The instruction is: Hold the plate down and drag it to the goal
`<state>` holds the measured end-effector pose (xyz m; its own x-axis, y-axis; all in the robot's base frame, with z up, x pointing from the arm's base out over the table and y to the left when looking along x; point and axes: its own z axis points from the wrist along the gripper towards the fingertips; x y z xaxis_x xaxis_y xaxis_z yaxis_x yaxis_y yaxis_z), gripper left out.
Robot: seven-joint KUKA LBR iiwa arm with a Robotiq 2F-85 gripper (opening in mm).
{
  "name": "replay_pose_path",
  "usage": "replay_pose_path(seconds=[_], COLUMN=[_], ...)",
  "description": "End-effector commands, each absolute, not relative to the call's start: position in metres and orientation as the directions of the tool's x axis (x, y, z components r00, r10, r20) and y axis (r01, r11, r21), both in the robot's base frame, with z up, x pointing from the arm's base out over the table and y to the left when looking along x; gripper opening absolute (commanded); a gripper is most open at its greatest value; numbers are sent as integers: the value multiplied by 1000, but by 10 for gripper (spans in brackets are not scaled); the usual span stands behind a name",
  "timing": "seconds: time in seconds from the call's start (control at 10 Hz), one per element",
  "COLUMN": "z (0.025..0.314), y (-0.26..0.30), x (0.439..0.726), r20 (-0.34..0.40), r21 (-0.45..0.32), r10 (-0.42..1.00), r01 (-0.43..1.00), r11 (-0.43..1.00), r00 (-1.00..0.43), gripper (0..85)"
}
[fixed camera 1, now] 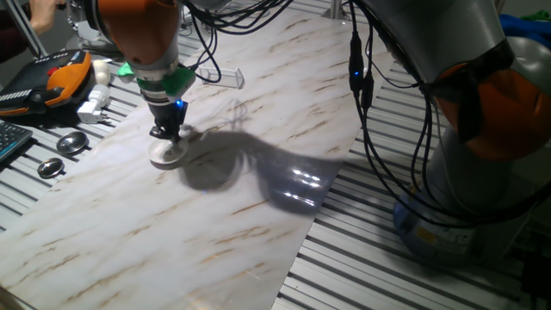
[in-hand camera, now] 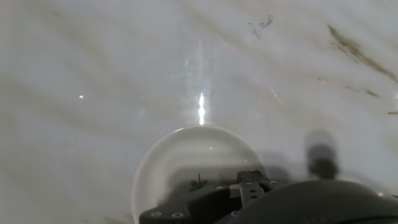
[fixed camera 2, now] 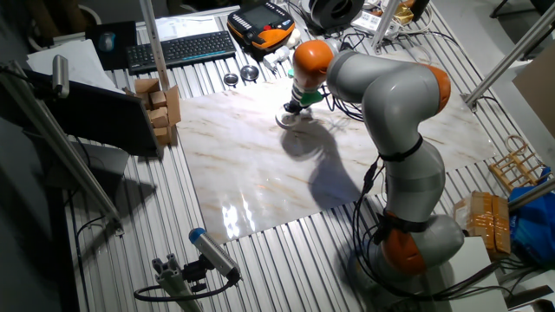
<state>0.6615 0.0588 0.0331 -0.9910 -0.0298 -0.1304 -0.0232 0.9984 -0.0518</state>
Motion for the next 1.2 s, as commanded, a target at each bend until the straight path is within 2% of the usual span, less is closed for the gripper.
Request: replay_pose_path(seconds=[0.0,1.1], z=[32,36], y=[57,33], x=[662,663], r20=[-131,-124], r21=[-50,-55], r10=[-31,-45], r01=[-25,-39], r11=[998,998], r00=[-991,-991], gripper=[0,0])
